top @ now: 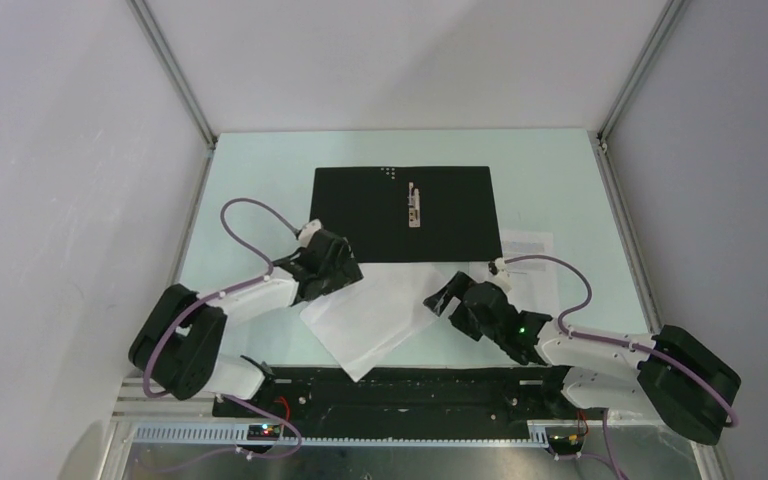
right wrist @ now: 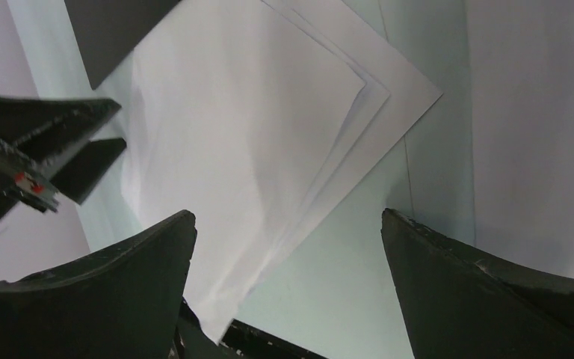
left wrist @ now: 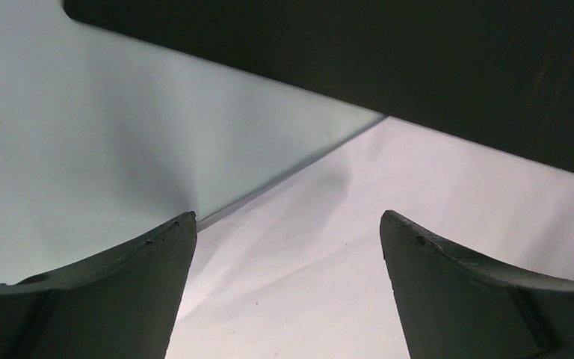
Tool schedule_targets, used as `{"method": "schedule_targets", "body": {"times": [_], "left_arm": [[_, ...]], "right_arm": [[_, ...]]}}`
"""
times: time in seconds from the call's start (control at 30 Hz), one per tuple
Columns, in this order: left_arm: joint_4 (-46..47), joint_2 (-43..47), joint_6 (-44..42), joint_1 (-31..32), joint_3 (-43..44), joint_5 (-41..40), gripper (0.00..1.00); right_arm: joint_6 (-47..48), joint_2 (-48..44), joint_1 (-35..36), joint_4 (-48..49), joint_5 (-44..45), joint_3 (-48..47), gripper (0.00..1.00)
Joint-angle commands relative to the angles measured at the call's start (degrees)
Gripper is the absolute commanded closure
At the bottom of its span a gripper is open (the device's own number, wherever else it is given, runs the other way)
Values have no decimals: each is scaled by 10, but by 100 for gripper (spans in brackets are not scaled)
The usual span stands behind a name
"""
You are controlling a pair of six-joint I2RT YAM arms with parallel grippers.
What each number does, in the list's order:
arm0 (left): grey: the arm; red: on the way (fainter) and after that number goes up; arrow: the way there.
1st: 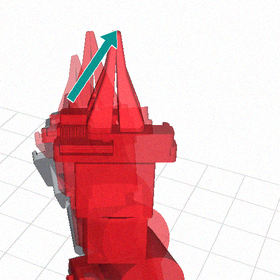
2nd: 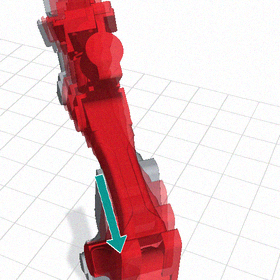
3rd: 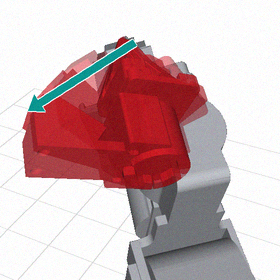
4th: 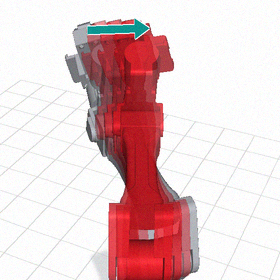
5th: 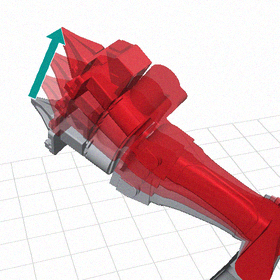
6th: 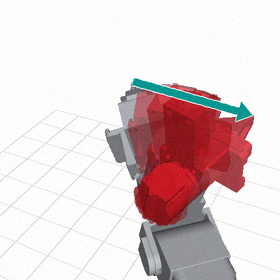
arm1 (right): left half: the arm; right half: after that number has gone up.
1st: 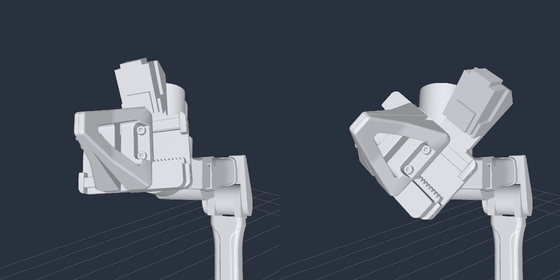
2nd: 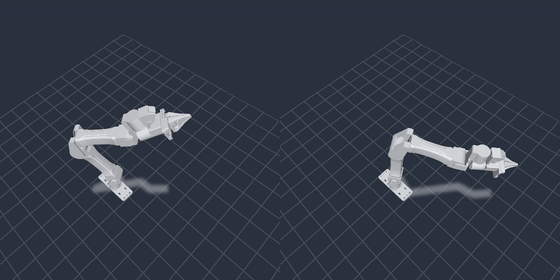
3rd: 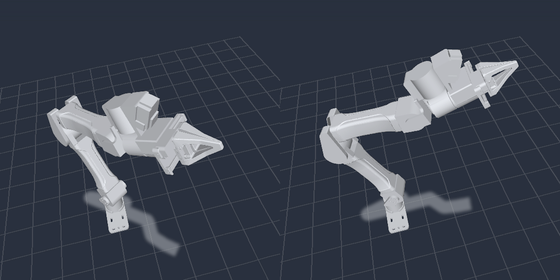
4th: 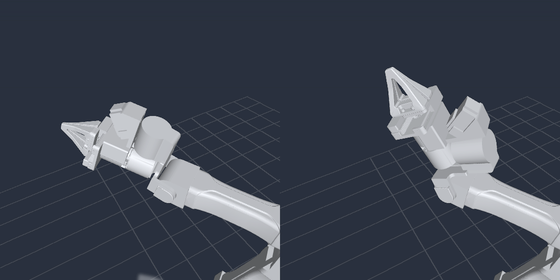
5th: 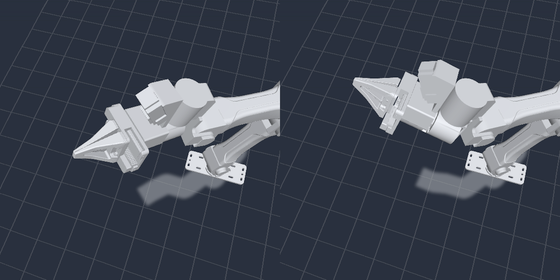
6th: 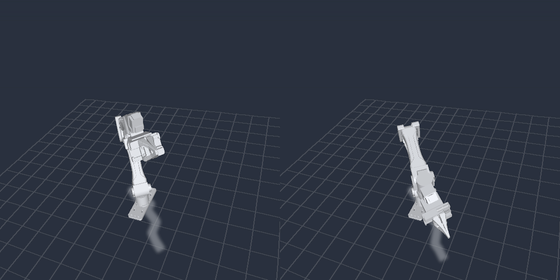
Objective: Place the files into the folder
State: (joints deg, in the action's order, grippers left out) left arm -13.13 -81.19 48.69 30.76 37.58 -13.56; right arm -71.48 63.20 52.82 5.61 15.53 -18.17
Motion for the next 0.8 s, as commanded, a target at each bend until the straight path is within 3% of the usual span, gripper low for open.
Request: {"method": "schedule_targets", "body": {"times": [0.0,0.13,0.33,0.57,0.77], "left_arm": [[-67,8,90,44,-61,43,2],[-96,45,82,68,-70,32,2],[-170,20,-45,64,52,-20,2],[-176,-80,-144,67,103,60,2],[-166,-108,-153,93,98,115,2]], "right_arm": [[20,2,-27,-20,-9,16,1],[23,-4,-35,-35,-30,16,1],[-41,-33,18,-98,-13,17,1],[-90,-30,58,-64,24,43,1],[-86,0,50,-18,53,54,1]]}}
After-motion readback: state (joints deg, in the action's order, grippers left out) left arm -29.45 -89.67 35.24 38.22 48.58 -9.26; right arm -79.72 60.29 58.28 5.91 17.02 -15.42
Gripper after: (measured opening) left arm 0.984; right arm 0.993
